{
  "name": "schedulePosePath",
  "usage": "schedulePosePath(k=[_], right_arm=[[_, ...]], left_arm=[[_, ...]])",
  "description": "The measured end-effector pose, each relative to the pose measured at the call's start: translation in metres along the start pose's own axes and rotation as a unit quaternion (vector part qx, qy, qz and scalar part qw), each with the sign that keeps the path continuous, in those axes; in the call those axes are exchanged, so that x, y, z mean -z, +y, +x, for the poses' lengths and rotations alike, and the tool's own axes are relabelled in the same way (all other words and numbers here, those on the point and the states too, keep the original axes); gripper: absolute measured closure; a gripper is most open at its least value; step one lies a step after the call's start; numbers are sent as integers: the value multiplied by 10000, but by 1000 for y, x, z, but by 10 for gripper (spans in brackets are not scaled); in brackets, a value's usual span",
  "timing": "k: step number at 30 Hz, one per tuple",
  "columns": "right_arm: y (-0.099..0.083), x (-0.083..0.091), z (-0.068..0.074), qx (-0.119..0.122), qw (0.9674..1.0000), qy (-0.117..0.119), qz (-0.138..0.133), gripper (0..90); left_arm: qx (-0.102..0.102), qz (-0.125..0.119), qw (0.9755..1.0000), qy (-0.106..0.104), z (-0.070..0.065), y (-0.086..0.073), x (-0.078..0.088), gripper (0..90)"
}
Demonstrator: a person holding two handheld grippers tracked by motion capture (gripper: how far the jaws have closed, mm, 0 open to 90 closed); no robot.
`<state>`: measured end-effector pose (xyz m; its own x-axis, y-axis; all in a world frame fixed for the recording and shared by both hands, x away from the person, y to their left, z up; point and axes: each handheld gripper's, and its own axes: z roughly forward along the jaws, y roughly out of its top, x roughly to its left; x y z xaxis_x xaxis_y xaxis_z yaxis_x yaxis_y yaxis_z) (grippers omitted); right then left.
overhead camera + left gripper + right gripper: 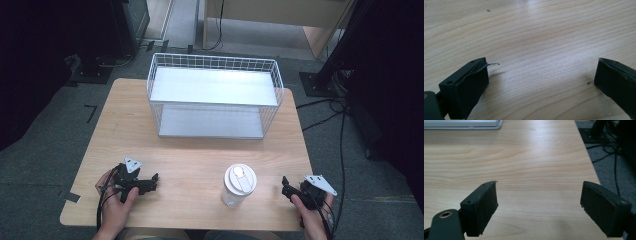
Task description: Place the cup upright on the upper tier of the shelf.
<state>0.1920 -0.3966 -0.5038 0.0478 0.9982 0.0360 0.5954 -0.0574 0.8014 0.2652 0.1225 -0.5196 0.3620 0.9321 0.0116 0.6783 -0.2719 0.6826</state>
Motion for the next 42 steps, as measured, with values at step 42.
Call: schedulePosePath(k=[42], right_arm=[[-9,35,97,2234,9247,3079,-175,144]], left_arm=[[0,1,10000,0,0,0,0,0]])
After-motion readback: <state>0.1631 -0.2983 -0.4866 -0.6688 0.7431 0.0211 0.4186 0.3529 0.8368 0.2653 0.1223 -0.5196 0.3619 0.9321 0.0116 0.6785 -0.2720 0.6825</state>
